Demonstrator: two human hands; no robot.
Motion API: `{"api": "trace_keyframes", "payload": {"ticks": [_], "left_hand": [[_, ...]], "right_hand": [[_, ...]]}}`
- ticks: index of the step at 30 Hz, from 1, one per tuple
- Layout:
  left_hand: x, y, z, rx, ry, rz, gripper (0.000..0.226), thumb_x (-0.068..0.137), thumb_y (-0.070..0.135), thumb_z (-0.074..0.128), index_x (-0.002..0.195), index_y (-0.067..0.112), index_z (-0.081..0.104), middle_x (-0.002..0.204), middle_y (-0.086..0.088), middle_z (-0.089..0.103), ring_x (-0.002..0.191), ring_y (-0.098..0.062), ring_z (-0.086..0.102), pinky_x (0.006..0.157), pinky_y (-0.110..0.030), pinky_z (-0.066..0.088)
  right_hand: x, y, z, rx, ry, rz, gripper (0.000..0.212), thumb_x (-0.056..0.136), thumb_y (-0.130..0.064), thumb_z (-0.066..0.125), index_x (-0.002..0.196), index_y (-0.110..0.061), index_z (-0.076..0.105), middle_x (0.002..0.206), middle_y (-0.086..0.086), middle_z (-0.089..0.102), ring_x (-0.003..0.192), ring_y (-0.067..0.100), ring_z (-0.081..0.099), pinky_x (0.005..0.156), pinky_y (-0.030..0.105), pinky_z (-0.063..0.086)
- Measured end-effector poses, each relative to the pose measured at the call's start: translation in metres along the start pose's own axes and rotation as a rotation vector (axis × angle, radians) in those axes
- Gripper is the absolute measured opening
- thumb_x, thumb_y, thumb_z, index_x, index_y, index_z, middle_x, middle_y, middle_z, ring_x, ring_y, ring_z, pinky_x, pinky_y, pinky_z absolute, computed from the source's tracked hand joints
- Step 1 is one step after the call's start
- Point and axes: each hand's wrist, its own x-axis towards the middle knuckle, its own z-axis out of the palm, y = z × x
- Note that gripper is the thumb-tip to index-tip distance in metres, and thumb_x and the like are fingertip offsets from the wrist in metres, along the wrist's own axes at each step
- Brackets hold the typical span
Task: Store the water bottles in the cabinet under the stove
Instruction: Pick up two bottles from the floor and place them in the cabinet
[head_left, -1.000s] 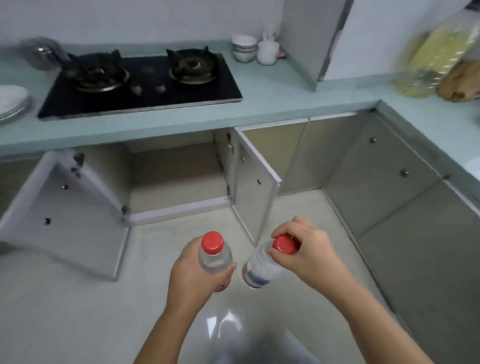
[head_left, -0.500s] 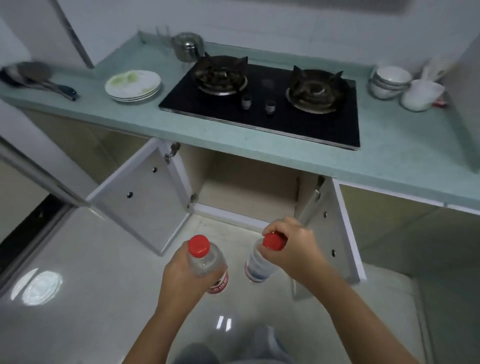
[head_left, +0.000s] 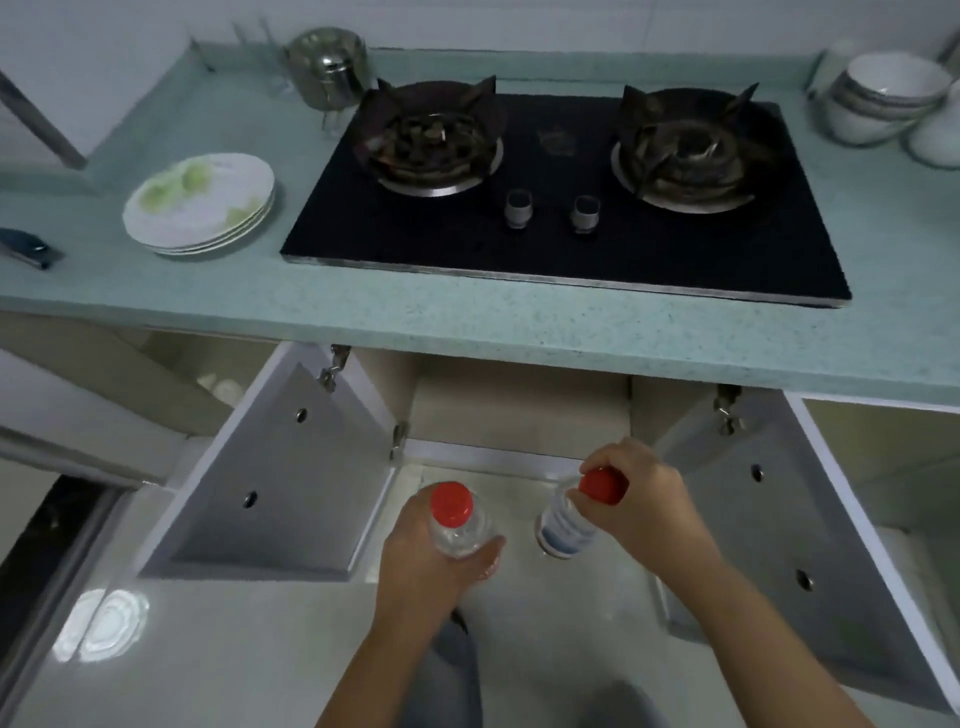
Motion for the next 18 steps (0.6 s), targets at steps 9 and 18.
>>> {"api": "trace_keyframes", "payload": {"ticks": [9,18], "left_hand": [[0.159,-0.067,0.093,0.031,-0.164,0.183,0.054,0.049,0.042,0.081,0.095,0.029,0.058,0.094,0.005,0.066,0.089,-0.014,0.063,0.08,-0.038,0.053],[0.295,-0.152,0.259,-0.04,-0.257,0.23,0.067,0.047,0.044,0.084,0.105,0.025,0.057,0.1,0.004,0.066,0.092,-0.015,0.063,0.085,-0.036,0.052]], "right_hand": [[0.103,0.104,0.094,0.122,0.247,0.12,0.015,0.068,-0.007,0.074,0.08,-0.008,0.065,0.085,0.003,0.057,0.069,0.003,0.053,0.062,0.001,0.04],[0.204,0.277,0.186,0.082,0.305,0.121,0.02,0.068,-0.009,0.076,0.084,-0.009,0.065,0.087,0.002,0.056,0.072,0.009,0.051,0.065,-0.002,0.036]]}}
